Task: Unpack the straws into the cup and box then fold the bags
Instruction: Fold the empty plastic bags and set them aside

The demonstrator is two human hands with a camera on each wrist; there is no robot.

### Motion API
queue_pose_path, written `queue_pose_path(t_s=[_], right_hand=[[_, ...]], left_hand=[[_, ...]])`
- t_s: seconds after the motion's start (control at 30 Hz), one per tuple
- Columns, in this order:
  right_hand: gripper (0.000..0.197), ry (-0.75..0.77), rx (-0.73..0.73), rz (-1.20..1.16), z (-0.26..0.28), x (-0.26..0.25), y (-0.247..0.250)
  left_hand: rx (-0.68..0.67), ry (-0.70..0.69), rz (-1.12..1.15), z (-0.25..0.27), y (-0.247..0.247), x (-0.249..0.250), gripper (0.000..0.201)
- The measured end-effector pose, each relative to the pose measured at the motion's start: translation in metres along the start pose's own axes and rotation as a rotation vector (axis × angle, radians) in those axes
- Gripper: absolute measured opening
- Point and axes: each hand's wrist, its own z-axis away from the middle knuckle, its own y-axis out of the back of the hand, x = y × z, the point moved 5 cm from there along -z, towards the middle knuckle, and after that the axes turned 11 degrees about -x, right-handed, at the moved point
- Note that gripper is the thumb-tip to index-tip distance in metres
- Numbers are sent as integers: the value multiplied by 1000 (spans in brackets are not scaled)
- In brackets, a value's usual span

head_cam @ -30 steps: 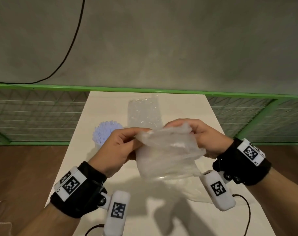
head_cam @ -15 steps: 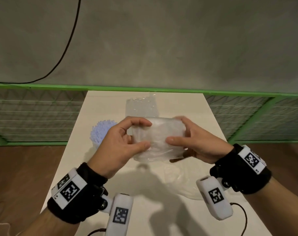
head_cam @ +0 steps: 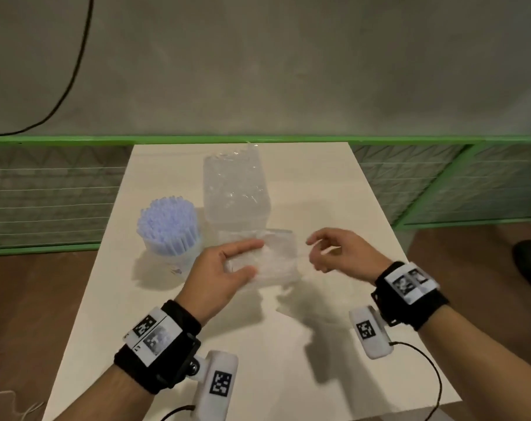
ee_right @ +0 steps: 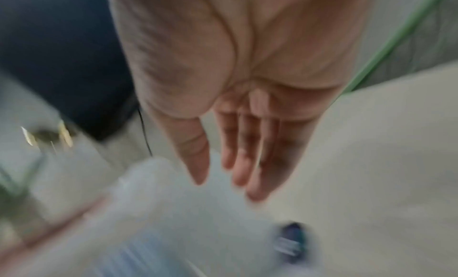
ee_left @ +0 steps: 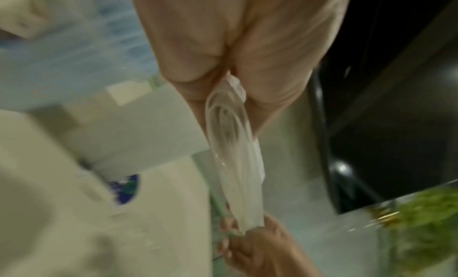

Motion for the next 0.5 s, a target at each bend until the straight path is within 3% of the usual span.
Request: queue_pose_path(t_s=[0.03,0.1,0.2,0.4,0.5], right_hand=[[32,-63,37,256,1,24,0],[56,-218,-51,686,6,73,-14],[78,-367,-165,942,18,135,-42],[26,-305,22,986,17,161,-48],[16,-207,128,657,21,142,-24]], left_hand=[[17,31,-54,0,2,-16,51],[50,102,-193,0,3,-44,52],[78,216,-308,-1,2,-77,49],[49,345,-393,-4,-5,-108,44],[71,349,-374,-6,-5,-107,40]])
